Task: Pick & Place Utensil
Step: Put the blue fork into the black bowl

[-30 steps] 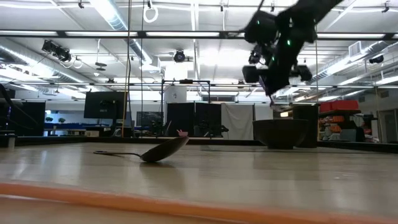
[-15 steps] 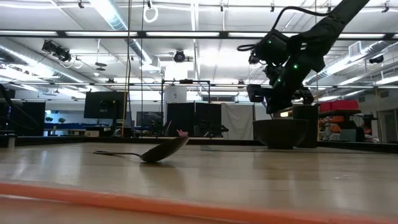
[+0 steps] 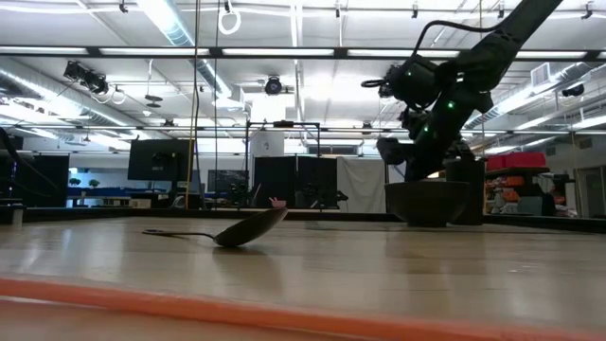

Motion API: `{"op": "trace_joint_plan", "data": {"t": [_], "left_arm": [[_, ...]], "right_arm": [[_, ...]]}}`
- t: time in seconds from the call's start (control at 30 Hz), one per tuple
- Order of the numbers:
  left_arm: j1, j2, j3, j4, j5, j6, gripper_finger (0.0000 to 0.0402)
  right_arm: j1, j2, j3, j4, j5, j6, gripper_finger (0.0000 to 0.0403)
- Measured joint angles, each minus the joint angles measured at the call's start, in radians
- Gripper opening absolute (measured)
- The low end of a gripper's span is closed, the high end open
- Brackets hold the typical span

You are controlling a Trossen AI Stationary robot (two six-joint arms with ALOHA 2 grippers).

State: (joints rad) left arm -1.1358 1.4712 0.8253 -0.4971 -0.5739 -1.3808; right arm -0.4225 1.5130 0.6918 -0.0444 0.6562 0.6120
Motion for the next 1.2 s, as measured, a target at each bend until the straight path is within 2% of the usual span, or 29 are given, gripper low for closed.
{"op": "trace_joint_plan", "data": {"t": [0.5, 0.8, 1.2], "left_arm": [[0.000, 0.000, 0.000, 0.008, 0.003, 0.000, 0.0197], [0.000, 0.000, 0.000, 0.008, 0.003, 0.000, 0.0197], [0.000, 0.000, 0.000, 0.008, 0.003, 0.000, 0.0197]], "right_arm": [[-0.053, 0.011, 0.000, -0.019, -0.145, -0.030, 0.0011], [-0.063, 0.011, 0.000, -0.017, -0.193, -0.035, 0.0027], [-0.062, 0.011, 0.000, -0.015, -0.201, -0.027, 0.0029]]}}
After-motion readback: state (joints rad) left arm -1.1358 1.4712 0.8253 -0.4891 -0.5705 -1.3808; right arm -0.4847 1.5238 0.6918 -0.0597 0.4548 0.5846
